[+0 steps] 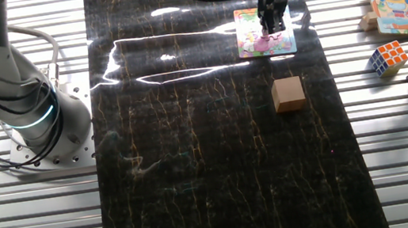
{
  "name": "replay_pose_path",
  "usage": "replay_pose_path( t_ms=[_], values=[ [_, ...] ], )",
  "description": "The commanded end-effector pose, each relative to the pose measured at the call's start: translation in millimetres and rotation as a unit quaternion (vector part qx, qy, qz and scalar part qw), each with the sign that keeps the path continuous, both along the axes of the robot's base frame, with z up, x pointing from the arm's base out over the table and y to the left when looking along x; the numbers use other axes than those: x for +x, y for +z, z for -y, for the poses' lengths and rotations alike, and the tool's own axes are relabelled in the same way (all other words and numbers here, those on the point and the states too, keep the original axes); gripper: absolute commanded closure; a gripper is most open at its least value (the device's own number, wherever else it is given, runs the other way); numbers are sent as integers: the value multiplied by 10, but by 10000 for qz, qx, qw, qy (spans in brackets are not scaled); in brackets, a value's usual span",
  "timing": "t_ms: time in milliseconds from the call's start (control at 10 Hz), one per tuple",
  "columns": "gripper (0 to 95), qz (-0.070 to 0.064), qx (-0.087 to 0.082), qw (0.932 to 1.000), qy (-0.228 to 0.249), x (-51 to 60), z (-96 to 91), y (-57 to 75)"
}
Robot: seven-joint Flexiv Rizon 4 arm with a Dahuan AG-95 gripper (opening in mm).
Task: Assemble one piece of a puzzle
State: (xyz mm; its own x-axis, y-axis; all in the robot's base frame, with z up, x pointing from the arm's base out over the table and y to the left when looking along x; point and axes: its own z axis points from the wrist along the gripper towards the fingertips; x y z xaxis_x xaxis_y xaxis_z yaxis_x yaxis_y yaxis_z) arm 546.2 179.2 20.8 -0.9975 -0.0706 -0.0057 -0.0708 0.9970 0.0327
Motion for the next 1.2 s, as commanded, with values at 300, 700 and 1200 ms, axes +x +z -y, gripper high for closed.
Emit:
replay_pose_path(
  t_ms=[300,700,1200],
  values=[
    [950,13,-7,10000,32,-10,7,2],
    [950,47,-7,10000,29,16,0,-41],
    [950,55,-6,10000,0,79,-17,-55]
  ],
)
